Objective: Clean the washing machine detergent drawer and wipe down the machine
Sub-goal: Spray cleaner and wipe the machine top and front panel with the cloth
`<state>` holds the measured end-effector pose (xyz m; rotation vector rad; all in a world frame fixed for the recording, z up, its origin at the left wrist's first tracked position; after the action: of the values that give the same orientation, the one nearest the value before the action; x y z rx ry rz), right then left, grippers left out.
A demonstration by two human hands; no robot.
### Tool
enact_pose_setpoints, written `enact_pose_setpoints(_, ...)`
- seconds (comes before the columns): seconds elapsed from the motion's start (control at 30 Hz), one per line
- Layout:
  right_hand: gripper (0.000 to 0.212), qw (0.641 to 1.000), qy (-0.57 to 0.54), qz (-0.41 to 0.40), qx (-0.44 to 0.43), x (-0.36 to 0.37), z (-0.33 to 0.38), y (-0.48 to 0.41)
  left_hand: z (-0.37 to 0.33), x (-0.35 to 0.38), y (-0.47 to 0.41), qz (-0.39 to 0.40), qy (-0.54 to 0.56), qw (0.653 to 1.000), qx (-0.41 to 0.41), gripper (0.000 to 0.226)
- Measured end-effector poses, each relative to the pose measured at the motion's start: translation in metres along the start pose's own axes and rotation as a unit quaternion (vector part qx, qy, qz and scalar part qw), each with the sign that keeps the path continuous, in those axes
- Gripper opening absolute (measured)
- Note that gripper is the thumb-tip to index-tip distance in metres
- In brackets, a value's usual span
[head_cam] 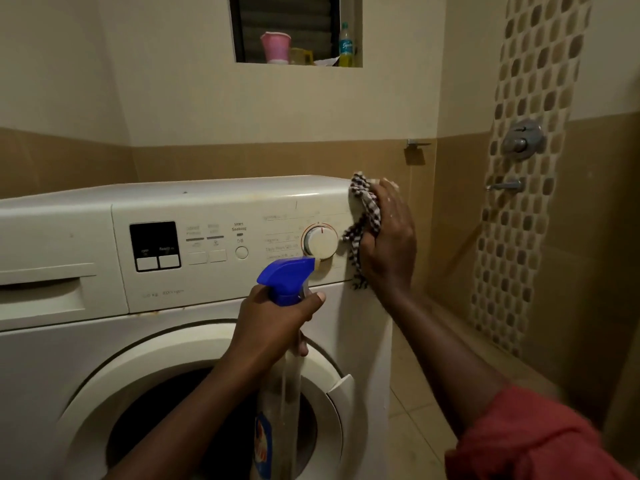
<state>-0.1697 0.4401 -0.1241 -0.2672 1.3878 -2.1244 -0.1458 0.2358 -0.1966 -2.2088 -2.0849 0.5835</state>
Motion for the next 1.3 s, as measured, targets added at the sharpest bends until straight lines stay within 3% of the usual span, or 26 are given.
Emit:
enact_pose_setpoints(0.07, 0.060, 1.000, 0.002, 0.017, -0.014, 0.011, -0.003, 0.043, 0.005, -0.009, 0.002, -0.007, 0.003, 1.000, -0.011, 0.029)
enact_pose_setpoints(0.17, 0.065, 0.983, 0.055, 0.096, -0.145, 0.018, -0.003, 0.073, 0.009, -0.023, 0.001, -0.013, 0.003, 1.000, -0.022, 0.031)
enact_pose_setpoints(0.2, 0.065, 0.985, 0.058, 0.088, -0.135, 0.013, -0.015, 0.062, 0.010, -0.026, -0.001, -0.014, 0.005, 1.000, -0.028, 0.033)
enact_pose_setpoints(0.3, 0.072, 0.998, -0.003, -0.011, 0.057, -0.011, -0.055, 0.029, 0.015, -0.029, -0.003, -0.014, -0.007, 0.999, -0.035, 0.039)
enact_pose_setpoints(0.33, 0.074, 0.996, -0.006, -0.027, 0.083, -0.009, -0.053, 0.036, 0.016, -0.028, -0.001, -0.012, -0.003, 0.999, -0.037, 0.039)
enact_pose_setpoints(0.47, 0.076, 0.997, -0.028, 0.002, 0.076, 0.032, -0.005, 0.109, 0.011, -0.028, 0.000, -0.014, 0.011, 1.000, -0.026, 0.036)
enact_pose_setpoints(0.57, 0.078, 0.994, -0.020, 0.093, -0.049, 0.058, 0.027, 0.139, 0.008, -0.032, -0.005, -0.014, 0.009, 1.000, -0.018, 0.035)
enact_pose_setpoints(0.67, 0.076, 0.969, 0.034, 0.168, -0.177, 0.050, 0.020, 0.137, 0.015, -0.030, -0.003, -0.006, 0.009, 0.999, -0.036, 0.036)
enact_pose_setpoints(0.7, 0.077, 0.973, 0.040, 0.161, -0.161, 0.039, 0.007, 0.127, 0.018, -0.027, -0.002, -0.001, 0.013, 0.999, -0.039, 0.036)
enact_pose_setpoints(0.83, 0.080, 0.998, -0.027, 0.042, 0.041, 0.002, -0.039, 0.066, 0.019, -0.027, -0.006, -0.001, 0.026, 0.999, -0.043, 0.036)
enact_pose_setpoints(0.97, 0.071, 0.998, -0.052, 0.025, 0.038, 0.009, -0.005, 0.028, 0.015, -0.026, -0.007, 0.004, 0.026, 0.999, -0.032, 0.033)
enact_pose_setpoints(1.13, 0.072, 0.988, -0.029, 0.116, -0.095, 0.023, 0.028, 0.046, 0.009, -0.028, -0.003, -0.001, 0.034, 0.999, -0.023, 0.032)
enact_pose_setpoints(1.2, 0.065, 0.996, -0.007, 0.069, -0.057, 0.007, 0.006, 0.027, 0.005, -0.034, -0.003, -0.002, 0.035, 0.999, -0.022, 0.034)
enact_pose_setpoints(1.3, 0.064, 0.996, -0.025, -0.030, 0.085, -0.014, -0.023, -0.005, 0.002, -0.052, -0.003, -0.009, 0.033, 0.999, -0.017, 0.038)
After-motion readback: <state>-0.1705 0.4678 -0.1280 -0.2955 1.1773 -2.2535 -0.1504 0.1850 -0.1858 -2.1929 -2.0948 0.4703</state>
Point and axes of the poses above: each hand's wrist, its own y-axis away from the middle knuckle, its own x-axis out of the palm, z = x × y, the point moved 9 cm from there along -y, towards the middle knuckle, and after that the axes turned 3 degrees about z, right-handed, at the moved point
